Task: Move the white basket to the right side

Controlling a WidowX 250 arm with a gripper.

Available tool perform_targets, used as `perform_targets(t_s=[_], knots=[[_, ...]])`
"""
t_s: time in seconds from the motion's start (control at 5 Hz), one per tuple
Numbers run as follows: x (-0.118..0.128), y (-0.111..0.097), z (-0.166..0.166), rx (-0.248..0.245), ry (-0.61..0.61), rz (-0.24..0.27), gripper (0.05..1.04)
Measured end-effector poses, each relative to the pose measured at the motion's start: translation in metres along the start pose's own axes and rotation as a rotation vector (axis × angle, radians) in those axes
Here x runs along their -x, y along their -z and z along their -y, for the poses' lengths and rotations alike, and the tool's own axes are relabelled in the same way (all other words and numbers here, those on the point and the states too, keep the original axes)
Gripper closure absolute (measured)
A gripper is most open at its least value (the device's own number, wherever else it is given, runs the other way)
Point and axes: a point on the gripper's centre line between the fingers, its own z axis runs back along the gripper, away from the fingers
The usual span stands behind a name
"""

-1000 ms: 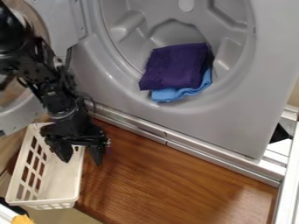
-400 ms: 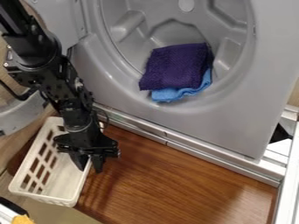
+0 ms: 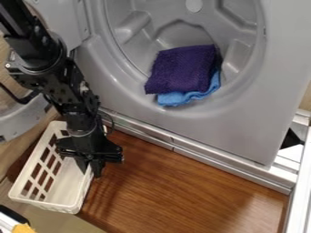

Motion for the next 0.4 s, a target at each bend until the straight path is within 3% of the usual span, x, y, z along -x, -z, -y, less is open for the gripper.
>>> perform_targets(t_s=[0.4], knots=[[-0.003,-0.022,0.006,0.045,-0.027,0.005,0.977]])
